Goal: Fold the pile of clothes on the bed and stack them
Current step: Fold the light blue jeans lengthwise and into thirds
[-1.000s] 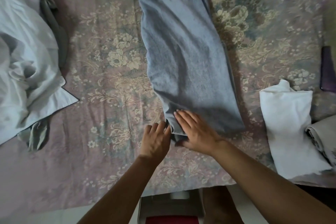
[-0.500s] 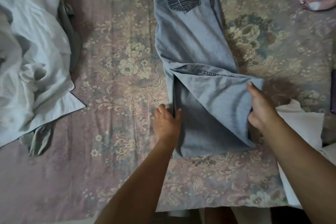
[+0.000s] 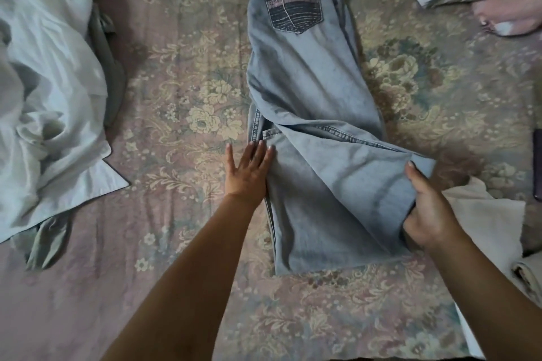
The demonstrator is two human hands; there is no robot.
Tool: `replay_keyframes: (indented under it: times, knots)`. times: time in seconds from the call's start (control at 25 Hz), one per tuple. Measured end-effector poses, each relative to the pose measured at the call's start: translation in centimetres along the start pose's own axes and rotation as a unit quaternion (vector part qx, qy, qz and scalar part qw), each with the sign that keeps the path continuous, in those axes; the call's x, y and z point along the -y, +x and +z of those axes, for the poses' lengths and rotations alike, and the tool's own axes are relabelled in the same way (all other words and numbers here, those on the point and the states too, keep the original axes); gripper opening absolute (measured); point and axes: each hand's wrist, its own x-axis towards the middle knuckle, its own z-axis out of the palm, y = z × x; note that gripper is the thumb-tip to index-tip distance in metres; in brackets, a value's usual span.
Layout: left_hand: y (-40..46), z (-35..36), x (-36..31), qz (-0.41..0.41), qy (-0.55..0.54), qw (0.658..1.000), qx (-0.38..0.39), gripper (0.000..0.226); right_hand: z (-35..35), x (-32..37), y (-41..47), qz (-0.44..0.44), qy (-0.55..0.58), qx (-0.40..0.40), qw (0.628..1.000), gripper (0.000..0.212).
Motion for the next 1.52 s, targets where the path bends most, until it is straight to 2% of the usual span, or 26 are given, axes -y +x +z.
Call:
replay_keyframes:
  times: [0.08, 0.16, 0.2, 0.32, 0.4, 0.48, 0.52, 0.6, 0.64, 0.68, 0.72, 0.76, 0.8, 0.84, 0.92, 1.0, 1.08, 1.16, 1.24, 1.32, 1.52]
  knots:
    - [0.0, -0.8, -0.1, 0.005, 0.015, 1.0, -0.003, 0.063, -0.1, -0.9, -0.3, -0.005, 0.008, 0.008, 1.0, 0.043]
    - [-0.4, -0.3, -0.2, 0.061, 0.025, 0.996, -0.056, 0.06, 0.0, -1.2, -0.6, -0.008, 0.021, 0.003, 1.0, 0.043]
    - [-0.8, 0.4, -0.1, 0.084, 0.023, 0.995, -0.058, 0.061, -0.1, -1.2, -0.6, -0.011, 0.025, 0.008, 1.0, 0.044]
    - [-0.9, 2.1, 1.0, 0.068, -0.06, 0.996, 0.008, 0.072, -0.7, -1.3, -0.3, -0.012, 0.018, 0.011, 1.0, 0.044]
    - [-0.3, 2.2, 1.2, 0.054, -0.066, 0.996, 0.028, 0.073, -1.0, -1.4, -0.1, -0.035, 0.021, 0.004, 0.999, 0.045]
    - [-0.9, 1.2, 0.7, 0.056, -0.106, 0.993, 0.004, 0.07, -1.0, -1.9, -1.2, -0.081, -0.068, -0.007, 0.994, 0.044]
    - [-1.8, 0.8, 0.3, 0.045, -0.177, 0.982, -0.038, 0.068, -1.0, -2.6, -1.8, -0.104, -0.153, -0.014, 0.983, 0.035]
    - [-4.6, 0.2, -0.3, 0.004, -0.33, 0.935, -0.131, 0.069, 0.1, -4.8, -4.4, -0.172, -0.316, 0.007, 0.933, 0.011]
    - [-6.3, 0.2, -0.4, 0.002, -0.345, 0.922, -0.177, 0.068, 0.6, -6.6, -5.4, -0.244, -0.389, 0.055, 0.887, 0.011]
    - [-7.9, 0.5, -0.6, 0.01, -0.321, 0.922, -0.218, 0.066, 0.9, -8.7, -6.0, -0.315, -0.462, 0.103, 0.822, 0.023]
    - [-9.4, 1.4, -0.8, 0.033, -0.286, 0.925, -0.247, 0.065, 1.0, -11.2, -6.4, -0.363, -0.546, 0.149, 0.741, 0.038]
    - [-10.6, 2.3, -1.2, 0.074, -0.251, 0.93, -0.258, 0.065, 0.3, -13.8, -6.2, -0.399, -0.63, 0.168, 0.645, 0.05]
    - [-11.4, 3.3, -1.6, 0.129, -0.213, 0.935, -0.253, 0.066, -0.4, -16.1, -5.7, -0.413, -0.693, 0.165, 0.568, 0.057]
    - [-11.9, 4.4, -1.9, 0.187, -0.173, 0.937, -0.24, 0.068, -0.8, -17.4, -5.5, -0.399, -0.729, 0.172, 0.528, 0.061]
    - [-12.4, 6.7, -2.5, 0.282, -0.09, 0.934, -0.201, 0.075, -1.9, -18.0, -4.8, -0.388, -0.768, 0.185, 0.475, 0.062]
    - [-12.3, 8.2, -2.9, 0.311, -0.025, 0.934, -0.173, 0.082, -4.2, -16.7, -4.2, -0.396, -0.804, 0.153, 0.416, 0.06]
    - [-11.9, 8.9, -4.0, 0.275, -0.001, 0.95, -0.149, 0.08, -6.6, -14.3, -2.9, -0.38, -0.832, 0.11, 0.389, 0.067]
    - [-11.6, 9.2, -5.6, 0.243, -0.028, 0.95, -0.192, 0.058, -8.3, -12.2, -1.6, -0.36, -0.852, 0.101, 0.366, 0.069]
    - [-11.6, 9.2, -6.4, 0.235, -0.076, 0.939, -0.238, 0.039, -9.5, -11.0, -0.3, -0.388, -0.841, 0.12, 0.357, 0.06]
    - [-11.9, 8.5, -6.3, 0.227, -0.129, 0.931, -0.255, 0.037, -9.9, -10.2, 0.3, -0.432, -0.814, 0.141, 0.363, 0.047]
    - [-11.0, 6.1, -6.3, 0.197, -0.185, 0.927, -0.259, 0.041, -9.8, -10.4, 0.8, -0.486, -0.783, 0.131, 0.365, 0.041]
